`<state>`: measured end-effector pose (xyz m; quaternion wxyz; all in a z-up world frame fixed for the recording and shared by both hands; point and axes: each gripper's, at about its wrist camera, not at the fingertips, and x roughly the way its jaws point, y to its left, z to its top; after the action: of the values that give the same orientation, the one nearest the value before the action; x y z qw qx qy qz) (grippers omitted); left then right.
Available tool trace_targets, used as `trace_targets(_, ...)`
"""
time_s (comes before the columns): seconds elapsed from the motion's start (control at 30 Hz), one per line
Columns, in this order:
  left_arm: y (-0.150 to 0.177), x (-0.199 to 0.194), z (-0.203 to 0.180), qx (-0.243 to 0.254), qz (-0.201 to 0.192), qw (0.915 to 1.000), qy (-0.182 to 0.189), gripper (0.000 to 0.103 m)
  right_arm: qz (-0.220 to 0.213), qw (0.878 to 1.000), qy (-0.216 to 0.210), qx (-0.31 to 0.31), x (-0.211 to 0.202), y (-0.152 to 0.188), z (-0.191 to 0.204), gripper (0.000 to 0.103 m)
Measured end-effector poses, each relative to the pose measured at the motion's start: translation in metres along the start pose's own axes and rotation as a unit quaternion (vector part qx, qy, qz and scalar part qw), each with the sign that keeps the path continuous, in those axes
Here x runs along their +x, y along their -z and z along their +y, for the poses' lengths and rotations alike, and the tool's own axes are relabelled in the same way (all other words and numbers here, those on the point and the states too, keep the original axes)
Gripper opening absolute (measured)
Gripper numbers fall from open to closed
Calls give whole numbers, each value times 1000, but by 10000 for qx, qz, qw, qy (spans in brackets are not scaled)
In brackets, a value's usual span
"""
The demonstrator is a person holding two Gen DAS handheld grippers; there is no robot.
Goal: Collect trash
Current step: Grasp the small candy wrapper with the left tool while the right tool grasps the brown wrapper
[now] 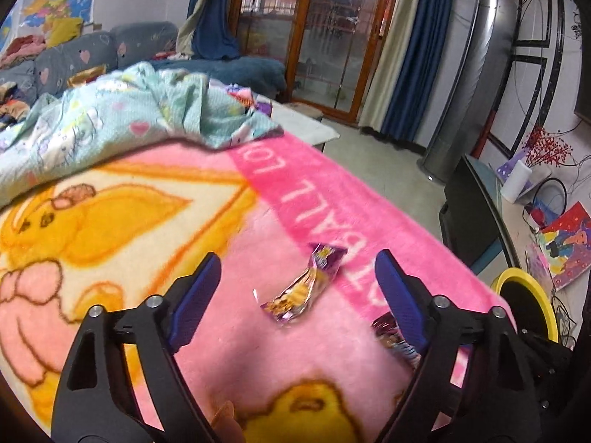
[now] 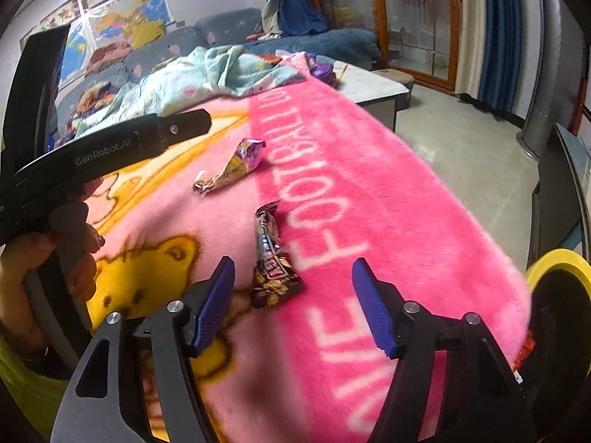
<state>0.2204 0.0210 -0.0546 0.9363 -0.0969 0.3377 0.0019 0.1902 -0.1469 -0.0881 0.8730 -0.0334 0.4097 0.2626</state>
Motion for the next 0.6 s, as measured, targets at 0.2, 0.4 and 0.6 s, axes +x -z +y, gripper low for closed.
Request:
trace_targets(0.2,6,15,-2,191,220,9996,-9,62,134,9999,-30,9,13,-2,1,50)
trace_targets(0.4,12,32,-8,372,463,9982,-7,60,196,9998,-29,19,14,3,-6,28)
trace_targets(0.6,16,48,-6,330,814,9961,-9,48,224,9995,-128,157,6,5,-16,27)
